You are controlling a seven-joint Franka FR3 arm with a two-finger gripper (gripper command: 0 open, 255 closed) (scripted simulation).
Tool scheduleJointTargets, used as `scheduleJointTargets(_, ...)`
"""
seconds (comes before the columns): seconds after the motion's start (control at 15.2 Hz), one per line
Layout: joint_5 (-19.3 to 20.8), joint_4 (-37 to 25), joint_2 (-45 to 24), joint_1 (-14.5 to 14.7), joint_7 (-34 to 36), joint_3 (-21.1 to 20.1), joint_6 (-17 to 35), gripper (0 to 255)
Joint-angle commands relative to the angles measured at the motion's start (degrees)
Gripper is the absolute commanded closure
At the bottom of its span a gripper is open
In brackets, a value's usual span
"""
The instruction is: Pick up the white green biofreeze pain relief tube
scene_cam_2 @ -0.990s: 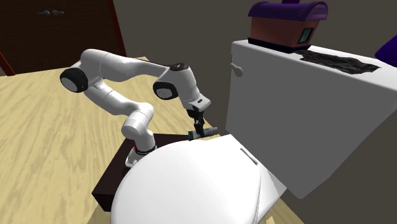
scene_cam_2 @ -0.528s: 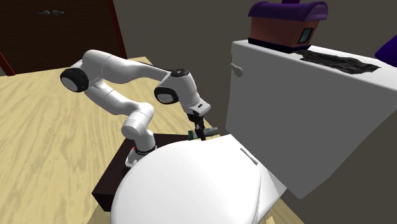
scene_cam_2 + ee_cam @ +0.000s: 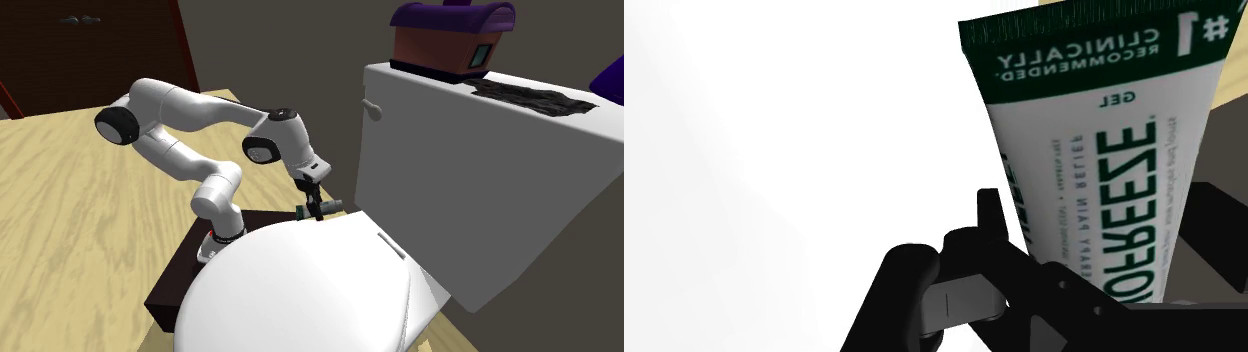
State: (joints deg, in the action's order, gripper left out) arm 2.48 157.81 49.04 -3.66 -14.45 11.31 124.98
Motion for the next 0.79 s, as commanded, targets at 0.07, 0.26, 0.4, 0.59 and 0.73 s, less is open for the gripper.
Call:
scheduleJointTargets(0.07, -0.1, -1.3, 0.3, 0.0, 0.1, -0.2, -1.8, 255)
scheduleJointTargets(0.26, -0.3, -3.5, 0.5, 0.2, 0.3, -0.5, -4.2, 255)
scheduleJointTargets(0.4, -0.4, -5.0, 0.6, 0.2, 0.5, -0.6, -5.8, 255)
scheduleJointTargets(0.59, -0.5, -7.3, 0.7, 0.4, 0.6, -0.9, -8.1, 255)
scheduleJointTargets(0.73, -0.6, -8.8, 0.6, 0.4, 0.8, -1.1, -9.6, 255)
